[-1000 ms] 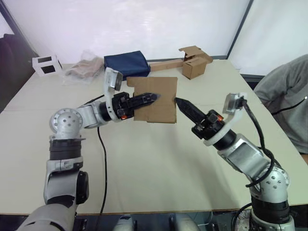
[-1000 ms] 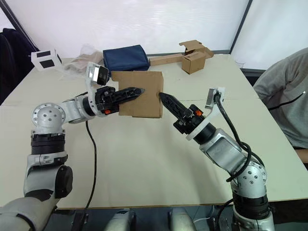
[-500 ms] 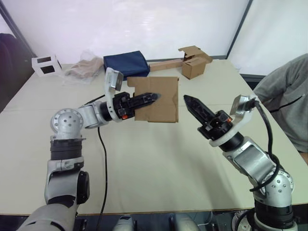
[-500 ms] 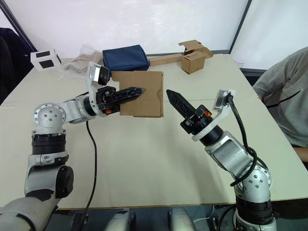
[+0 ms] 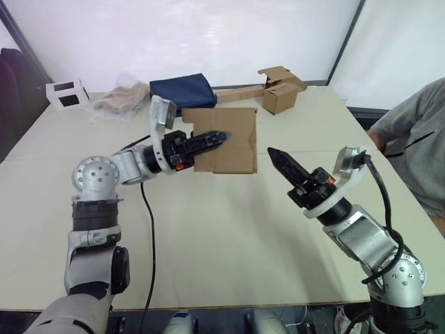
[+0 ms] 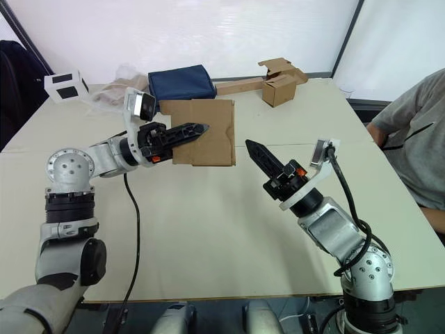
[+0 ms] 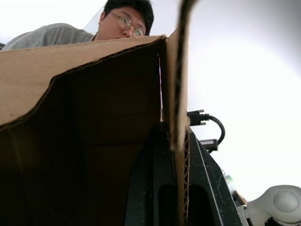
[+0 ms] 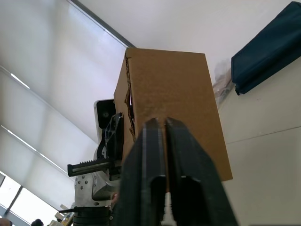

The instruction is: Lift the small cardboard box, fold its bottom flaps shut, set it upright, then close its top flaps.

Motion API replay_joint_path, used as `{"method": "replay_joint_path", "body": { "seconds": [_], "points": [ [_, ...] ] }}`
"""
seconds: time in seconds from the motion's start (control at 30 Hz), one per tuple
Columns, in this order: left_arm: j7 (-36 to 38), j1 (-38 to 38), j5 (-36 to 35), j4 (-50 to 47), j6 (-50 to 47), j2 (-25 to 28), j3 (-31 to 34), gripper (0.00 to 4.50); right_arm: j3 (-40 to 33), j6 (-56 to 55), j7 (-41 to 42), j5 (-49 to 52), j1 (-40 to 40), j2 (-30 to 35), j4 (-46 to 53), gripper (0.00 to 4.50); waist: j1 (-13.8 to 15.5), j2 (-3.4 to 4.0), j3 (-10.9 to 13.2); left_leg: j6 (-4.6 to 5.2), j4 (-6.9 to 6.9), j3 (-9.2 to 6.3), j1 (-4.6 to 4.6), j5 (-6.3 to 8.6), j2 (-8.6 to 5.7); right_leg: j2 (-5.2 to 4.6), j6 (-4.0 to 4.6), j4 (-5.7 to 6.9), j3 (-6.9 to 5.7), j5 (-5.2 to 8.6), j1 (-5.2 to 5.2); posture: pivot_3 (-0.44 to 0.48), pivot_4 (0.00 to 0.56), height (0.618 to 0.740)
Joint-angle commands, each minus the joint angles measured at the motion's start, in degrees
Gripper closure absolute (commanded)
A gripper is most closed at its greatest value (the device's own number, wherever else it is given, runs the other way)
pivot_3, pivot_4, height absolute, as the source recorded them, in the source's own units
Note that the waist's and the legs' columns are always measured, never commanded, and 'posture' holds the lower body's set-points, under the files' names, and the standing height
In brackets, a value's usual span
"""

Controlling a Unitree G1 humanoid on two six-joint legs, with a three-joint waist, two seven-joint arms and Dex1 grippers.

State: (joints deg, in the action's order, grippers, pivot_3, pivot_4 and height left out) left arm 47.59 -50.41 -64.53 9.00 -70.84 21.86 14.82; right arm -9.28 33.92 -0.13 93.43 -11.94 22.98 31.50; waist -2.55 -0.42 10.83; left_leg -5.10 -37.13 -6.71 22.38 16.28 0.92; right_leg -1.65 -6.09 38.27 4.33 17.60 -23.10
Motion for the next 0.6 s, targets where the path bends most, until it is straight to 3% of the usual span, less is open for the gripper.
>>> {"method": "replay_joint_path", "body": {
  "seconds": [0.03, 0.43, 0.6],
  "points": [
    [0.3, -2.1, -1.4, -0.2, 0.9, 0.3, 1.3, 4.50, 0.6, -0.2, 1.2, -1.4, -0.3, 0.2, 3.0, 4.47, 0.0, 0.00, 0.0, 0.00, 0.00, 0.00, 0.00, 0.00, 0.00, 0.00, 0.00, 0.00, 0.00, 0.00, 0.00, 0.000, 0.150, 0.740],
    [0.2, -2.6, -1.0, 0.5, 1.5, -0.6, 0.8, 4.50, 6.7, 3.5, 3.0, -6.6, -3.4, 2.5, 6.9, 4.47, 0.0, 0.00, 0.0, 0.00, 0.00, 0.00, 0.00, 0.00, 0.00, 0.00, 0.00, 0.00, 0.00, 0.00, 0.00, 0.000, 0.150, 0.740],
    [0.2, -2.4, -1.0, 0.0, 1.4, -1.0, 0.7, 4.50, 4.7, 3.5, 3.3, -6.8, -2.7, 4.3, 6.3, 4.47, 0.1, 0.00, 0.0, 0.00, 0.00, 0.00, 0.00, 0.00, 0.00, -0.01, 0.00, -0.01, 0.00, 0.00, 0.00, 0.000, 0.150, 0.740]
  ]
}}
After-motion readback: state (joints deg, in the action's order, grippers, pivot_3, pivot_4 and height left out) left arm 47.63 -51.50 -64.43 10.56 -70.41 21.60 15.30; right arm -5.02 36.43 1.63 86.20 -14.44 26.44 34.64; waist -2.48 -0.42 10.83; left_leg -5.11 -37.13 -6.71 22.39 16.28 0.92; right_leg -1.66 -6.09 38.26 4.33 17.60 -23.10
